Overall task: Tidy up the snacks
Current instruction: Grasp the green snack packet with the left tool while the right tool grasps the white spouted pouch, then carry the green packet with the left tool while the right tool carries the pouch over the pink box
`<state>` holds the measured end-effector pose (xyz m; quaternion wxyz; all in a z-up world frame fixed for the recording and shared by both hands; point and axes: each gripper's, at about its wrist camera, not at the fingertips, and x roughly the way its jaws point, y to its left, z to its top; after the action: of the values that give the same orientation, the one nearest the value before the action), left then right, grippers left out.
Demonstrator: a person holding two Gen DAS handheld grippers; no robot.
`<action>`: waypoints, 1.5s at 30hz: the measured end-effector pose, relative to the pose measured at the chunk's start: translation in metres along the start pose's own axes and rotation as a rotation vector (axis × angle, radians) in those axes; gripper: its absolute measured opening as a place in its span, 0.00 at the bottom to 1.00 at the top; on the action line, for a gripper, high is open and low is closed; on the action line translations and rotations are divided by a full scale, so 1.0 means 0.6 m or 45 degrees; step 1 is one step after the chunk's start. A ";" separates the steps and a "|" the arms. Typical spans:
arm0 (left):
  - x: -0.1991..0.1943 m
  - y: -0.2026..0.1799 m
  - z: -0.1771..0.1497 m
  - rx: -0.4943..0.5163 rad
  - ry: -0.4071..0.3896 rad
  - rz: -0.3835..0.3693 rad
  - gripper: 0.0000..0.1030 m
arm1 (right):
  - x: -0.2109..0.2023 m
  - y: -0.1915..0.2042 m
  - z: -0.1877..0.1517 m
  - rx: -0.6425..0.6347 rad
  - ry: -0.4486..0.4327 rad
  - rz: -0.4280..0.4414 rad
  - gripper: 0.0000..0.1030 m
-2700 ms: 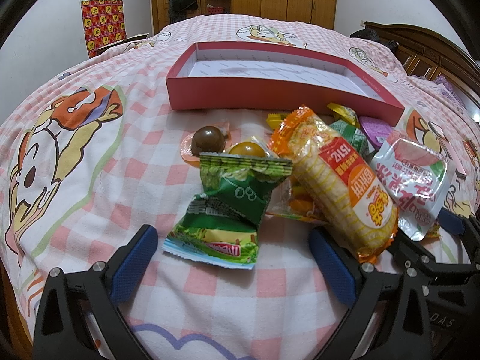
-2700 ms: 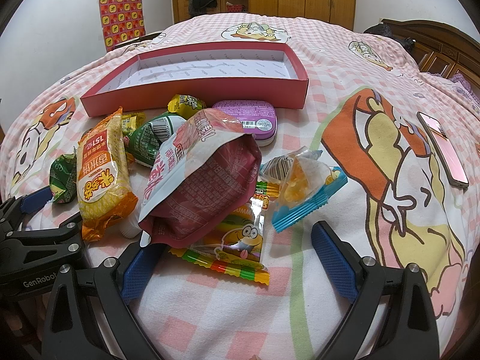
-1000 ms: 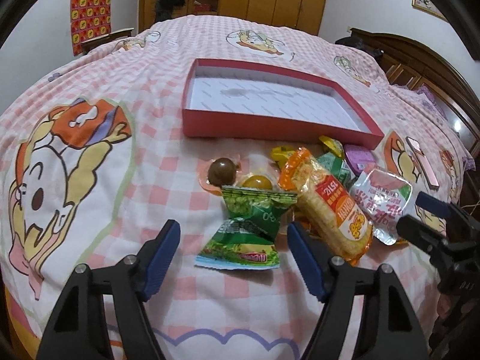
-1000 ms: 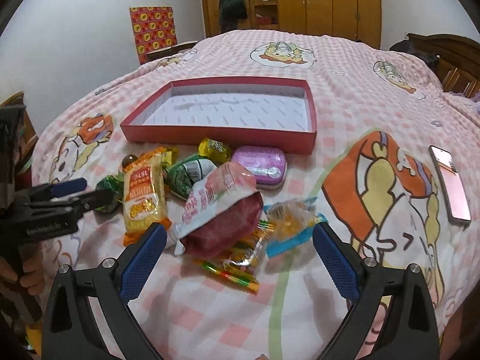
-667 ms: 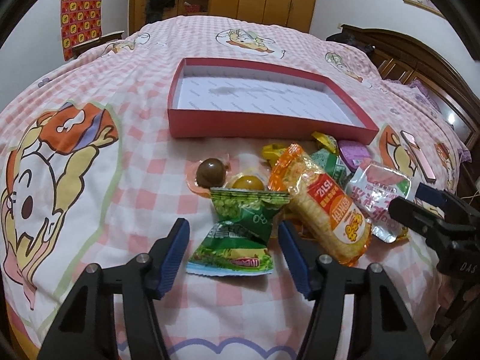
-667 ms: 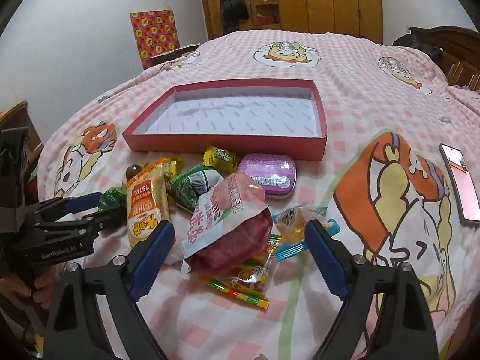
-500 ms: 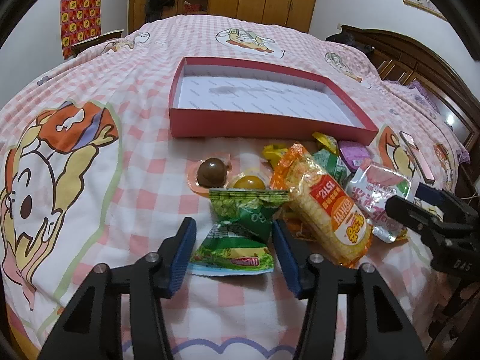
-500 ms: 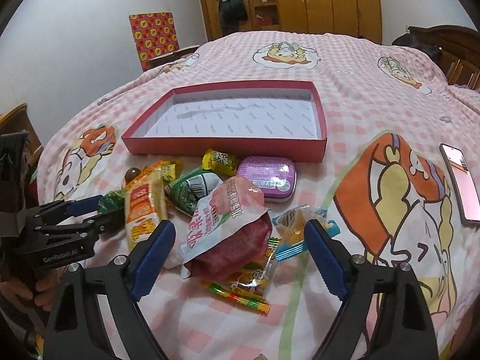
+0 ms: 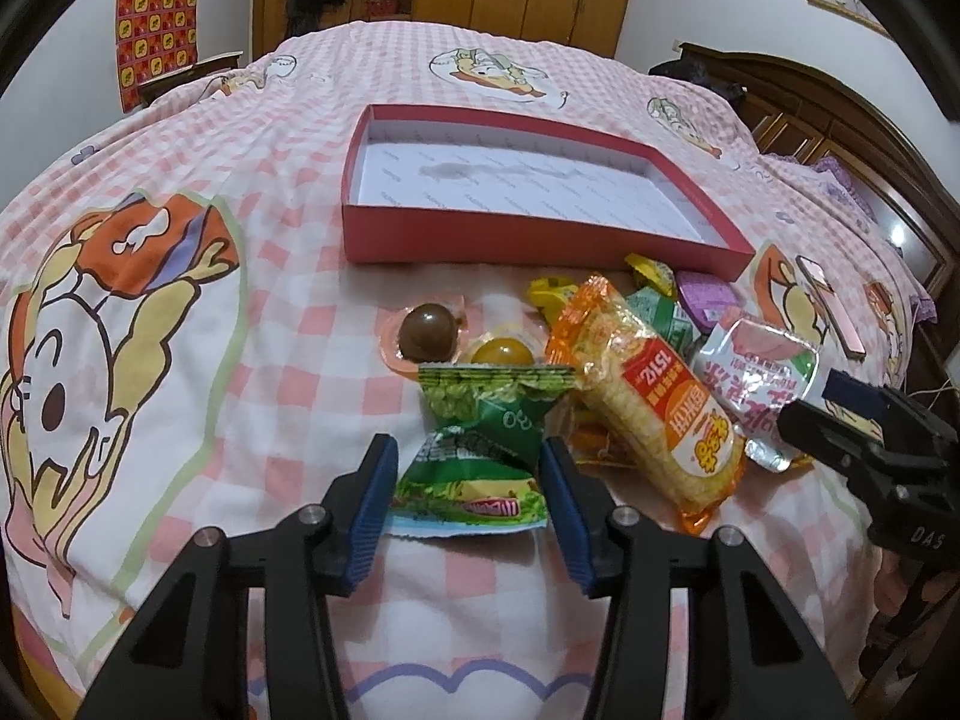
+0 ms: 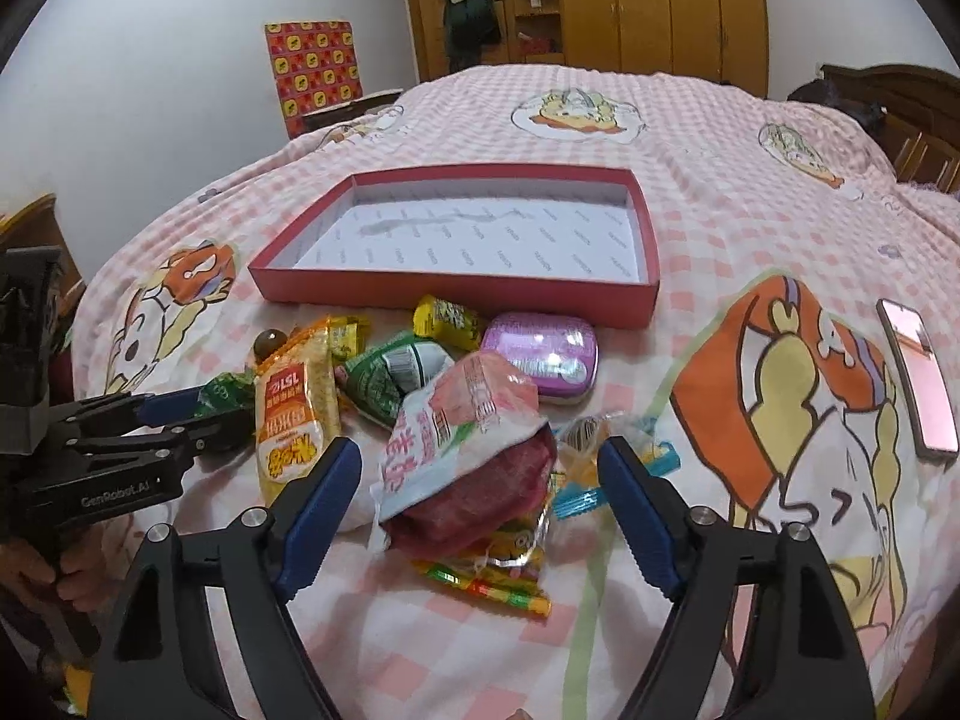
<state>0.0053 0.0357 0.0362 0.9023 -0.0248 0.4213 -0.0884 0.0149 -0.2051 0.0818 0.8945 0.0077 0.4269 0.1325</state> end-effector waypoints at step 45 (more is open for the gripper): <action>-0.058 -0.002 0.001 0.019 -0.118 -0.015 0.39 | -0.027 0.006 -0.001 0.124 -0.065 0.092 0.36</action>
<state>-0.0161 0.0407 0.0629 0.9204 -0.0248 0.3784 -0.0956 0.0039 -0.2056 0.0943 0.8984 0.0700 0.4092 0.1435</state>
